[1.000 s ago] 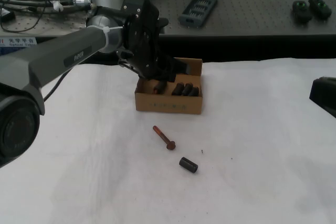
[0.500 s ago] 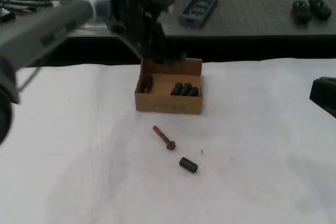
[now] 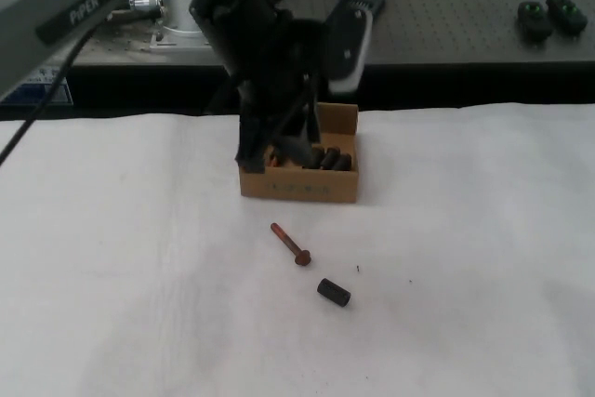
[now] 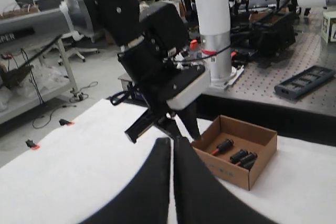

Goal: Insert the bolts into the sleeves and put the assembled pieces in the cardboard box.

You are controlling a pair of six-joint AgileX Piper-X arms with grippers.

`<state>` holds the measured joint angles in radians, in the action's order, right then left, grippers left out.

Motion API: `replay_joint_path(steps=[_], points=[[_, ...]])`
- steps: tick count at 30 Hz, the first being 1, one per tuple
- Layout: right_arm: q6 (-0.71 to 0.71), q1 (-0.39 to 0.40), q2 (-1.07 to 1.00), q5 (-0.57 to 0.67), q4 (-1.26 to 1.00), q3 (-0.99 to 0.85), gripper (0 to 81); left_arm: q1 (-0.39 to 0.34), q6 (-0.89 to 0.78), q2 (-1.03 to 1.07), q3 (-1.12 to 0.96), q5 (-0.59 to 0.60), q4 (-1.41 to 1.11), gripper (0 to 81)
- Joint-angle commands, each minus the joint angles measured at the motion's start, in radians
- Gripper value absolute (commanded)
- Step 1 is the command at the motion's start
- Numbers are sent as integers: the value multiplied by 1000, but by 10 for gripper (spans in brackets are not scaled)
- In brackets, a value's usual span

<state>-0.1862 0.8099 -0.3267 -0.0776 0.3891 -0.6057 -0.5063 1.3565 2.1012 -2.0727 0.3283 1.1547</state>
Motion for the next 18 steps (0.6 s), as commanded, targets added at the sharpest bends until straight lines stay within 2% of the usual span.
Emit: replay_joint_path(steps=[1,6,12,15,18], points=[[9,-5,17,5,-5,-6,25,-20,129,-16,18,-100,46,170],[9,-5,76,43,86,-6,25,-20,152,-16,87,-136,-31,167],[9,-5,132,146,240,-6,25,-20,249,-16,199,-266,-194,261],[9,-5,175,167,283,-6,25,-24,279,-16,239,-272,-258,299],[9,-5,212,166,301,-6,25,-25,335,-4,260,-272,-281,300]])
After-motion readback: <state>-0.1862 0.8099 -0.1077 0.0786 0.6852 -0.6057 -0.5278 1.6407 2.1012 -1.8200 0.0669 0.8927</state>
